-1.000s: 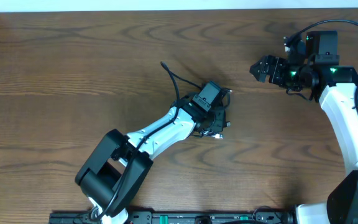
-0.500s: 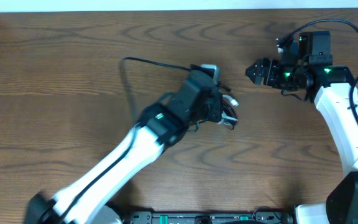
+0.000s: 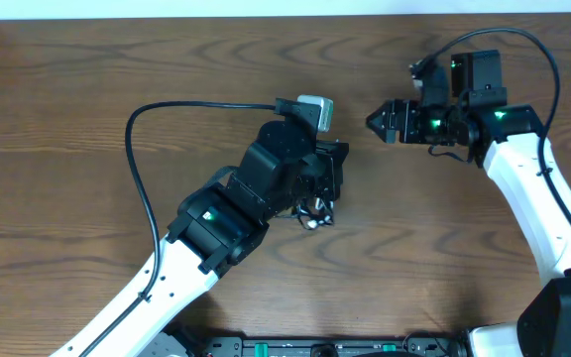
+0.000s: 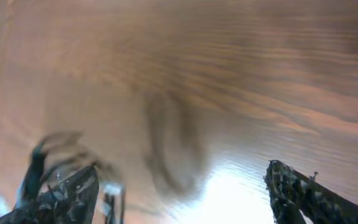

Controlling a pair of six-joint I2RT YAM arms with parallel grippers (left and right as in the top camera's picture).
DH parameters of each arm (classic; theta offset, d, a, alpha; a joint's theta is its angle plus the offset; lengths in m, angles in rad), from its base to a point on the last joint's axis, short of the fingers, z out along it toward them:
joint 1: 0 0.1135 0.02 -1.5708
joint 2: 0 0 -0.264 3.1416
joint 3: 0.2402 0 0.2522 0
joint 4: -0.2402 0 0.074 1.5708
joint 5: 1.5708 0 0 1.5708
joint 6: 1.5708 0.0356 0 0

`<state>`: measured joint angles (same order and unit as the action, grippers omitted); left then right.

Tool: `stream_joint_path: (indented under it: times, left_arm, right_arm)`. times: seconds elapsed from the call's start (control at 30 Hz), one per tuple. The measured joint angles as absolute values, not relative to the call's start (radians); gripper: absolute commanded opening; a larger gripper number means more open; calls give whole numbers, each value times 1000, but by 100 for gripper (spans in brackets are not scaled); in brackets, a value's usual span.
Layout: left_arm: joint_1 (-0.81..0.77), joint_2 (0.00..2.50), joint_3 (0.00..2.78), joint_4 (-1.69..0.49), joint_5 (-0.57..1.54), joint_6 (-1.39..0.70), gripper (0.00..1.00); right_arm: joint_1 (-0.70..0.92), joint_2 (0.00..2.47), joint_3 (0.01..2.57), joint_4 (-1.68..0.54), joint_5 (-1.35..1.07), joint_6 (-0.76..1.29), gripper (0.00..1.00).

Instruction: Untangle cables

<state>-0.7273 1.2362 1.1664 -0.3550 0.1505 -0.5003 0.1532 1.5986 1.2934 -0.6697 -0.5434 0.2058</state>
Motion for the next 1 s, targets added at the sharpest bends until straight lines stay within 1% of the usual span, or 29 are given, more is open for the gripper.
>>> stream_joint_path:
  times: [0.03, 0.13, 0.33, 0.57, 0.77, 1.0]
  left_arm:
    - [-727, 1236, 1166, -355, 150, -500, 7]
    - [-712, 1236, 1166, -355, 150, -501, 7]
    - [-669, 1236, 1166, -355, 150, -531, 8]
    - [-629, 1236, 1166, -355, 150, -579, 7]
    - [-623, 1236, 1166, -355, 150, -598, 8]
    - [-623, 1236, 1166, -355, 150, -603, 8]
  right_arm:
    - [159, 1599, 1293, -671, -566, 186, 77]
    - [182, 1599, 1293, -680, -641, 119, 75]
    - [205, 1611, 1293, -689, -731, 48, 72]
    - [226, 1652, 1293, -691, -776, 15, 72]
    - [274, 1730, 1293, -682, -859, -79, 72]
    - [312, 1785, 1293, -647, -1010, -210, 72]
